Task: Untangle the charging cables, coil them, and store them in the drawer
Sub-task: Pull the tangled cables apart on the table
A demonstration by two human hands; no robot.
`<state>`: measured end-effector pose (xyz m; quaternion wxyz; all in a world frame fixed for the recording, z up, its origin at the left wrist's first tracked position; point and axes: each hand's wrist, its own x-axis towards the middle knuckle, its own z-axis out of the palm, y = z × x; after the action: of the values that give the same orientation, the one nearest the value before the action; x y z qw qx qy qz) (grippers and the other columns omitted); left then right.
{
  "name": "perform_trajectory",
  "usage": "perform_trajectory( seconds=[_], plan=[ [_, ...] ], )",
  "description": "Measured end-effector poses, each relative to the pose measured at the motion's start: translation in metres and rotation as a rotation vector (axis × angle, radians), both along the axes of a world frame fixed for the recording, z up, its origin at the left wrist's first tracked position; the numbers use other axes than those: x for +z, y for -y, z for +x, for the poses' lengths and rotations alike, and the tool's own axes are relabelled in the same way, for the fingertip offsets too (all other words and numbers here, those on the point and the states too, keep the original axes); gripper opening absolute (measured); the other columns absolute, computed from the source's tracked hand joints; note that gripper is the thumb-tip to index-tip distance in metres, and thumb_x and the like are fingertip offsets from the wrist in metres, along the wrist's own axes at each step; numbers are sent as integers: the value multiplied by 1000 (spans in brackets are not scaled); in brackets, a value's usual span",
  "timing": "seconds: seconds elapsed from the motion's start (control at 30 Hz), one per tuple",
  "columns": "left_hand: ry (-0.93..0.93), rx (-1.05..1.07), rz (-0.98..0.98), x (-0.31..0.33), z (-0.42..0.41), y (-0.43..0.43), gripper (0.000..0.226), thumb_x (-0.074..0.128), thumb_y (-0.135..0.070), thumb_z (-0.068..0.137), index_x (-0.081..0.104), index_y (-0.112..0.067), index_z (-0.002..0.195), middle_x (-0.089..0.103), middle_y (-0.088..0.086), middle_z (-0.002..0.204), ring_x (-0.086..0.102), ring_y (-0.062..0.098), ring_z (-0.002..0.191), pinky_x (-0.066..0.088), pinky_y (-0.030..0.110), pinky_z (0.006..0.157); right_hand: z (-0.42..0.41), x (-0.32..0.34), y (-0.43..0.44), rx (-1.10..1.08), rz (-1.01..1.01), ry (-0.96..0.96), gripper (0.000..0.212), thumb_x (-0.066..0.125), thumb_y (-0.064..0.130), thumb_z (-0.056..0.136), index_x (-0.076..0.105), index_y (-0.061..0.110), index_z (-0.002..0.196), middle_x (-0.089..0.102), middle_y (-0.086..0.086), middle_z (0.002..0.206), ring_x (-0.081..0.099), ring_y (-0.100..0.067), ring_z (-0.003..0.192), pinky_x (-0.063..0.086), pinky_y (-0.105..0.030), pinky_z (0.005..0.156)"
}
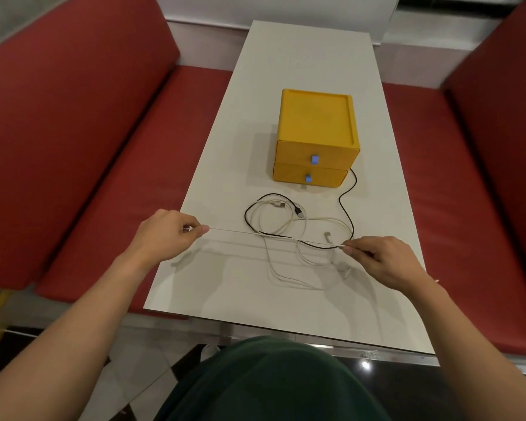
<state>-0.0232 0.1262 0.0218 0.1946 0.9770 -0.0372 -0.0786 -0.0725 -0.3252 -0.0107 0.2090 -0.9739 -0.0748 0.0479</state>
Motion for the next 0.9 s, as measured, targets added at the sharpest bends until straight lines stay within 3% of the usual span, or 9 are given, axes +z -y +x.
perform_trajectory(
  seconds=[0.13,0.2,0.3,0.4,0.53,0.67,0.8,0.9],
  plan=[
    [-63,46,-125,8,-5,-4,38,70,-63,87,75,-30,68,51,-11,45,49,8,54,33,28,56,-12,-11,10,-14,4,-49,30,49,60,99,74,47,111,71,29,91,65,-5,86,50,-32,70],
    [-95,61,-295,15,-5,-10,27,77,-53,86,79,-29,73,49,-9,49,43,7,50,34,28,57,-17,-16,12,-4,24,-87,30,50,58,100,74,45,112,70,30,87,63,-2,82,48,-29,68],
    [-186,60,-534,28,-6,-16,5,79,-29,89,83,-27,88,64,-3,62,50,5,56,42,24,59,-23,-22,13,-25,94,-76,27,55,53,100,76,41,111,71,27,87,64,-2,81,53,-33,69],
    [-190,177,-788,37,-7,-21,6,79,-14,86,83,-15,90,69,9,72,58,11,56,51,18,56,-28,-26,13,-38,135,-59,21,60,46,100,77,38,109,74,24,92,67,-4,83,56,-37,74],
    [-120,451,-1159,39,-6,-18,3,79,-18,76,82,-16,77,74,3,71,71,8,63,61,20,64,-28,-28,4,-20,175,-54,22,60,45,100,77,36,111,74,23,94,68,-5,85,56,-38,75],
    [-70,661,-1499,33,-1,-3,20,74,-9,91,78,-19,74,72,-3,72,68,4,65,60,19,70,-26,-29,-13,28,146,-33,26,55,49,100,76,38,112,69,23,82,64,-3,78,55,-35,68],
    [-65,819,-1901,35,4,12,10,75,-15,92,74,-17,82,70,-6,74,63,1,62,55,15,69,-28,-32,-24,64,87,-4,27,54,47,102,75,37,114,57,32,74,55,4,72,47,-26,64],
    [-27,813,-2151,36,5,23,9,74,-23,93,72,-16,88,64,-6,72,59,1,62,52,14,70,-29,-37,-31,132,37,16,38,45,52,102,76,33,113,63,20,78,58,-8,76,52,-33,65]
  ],
)
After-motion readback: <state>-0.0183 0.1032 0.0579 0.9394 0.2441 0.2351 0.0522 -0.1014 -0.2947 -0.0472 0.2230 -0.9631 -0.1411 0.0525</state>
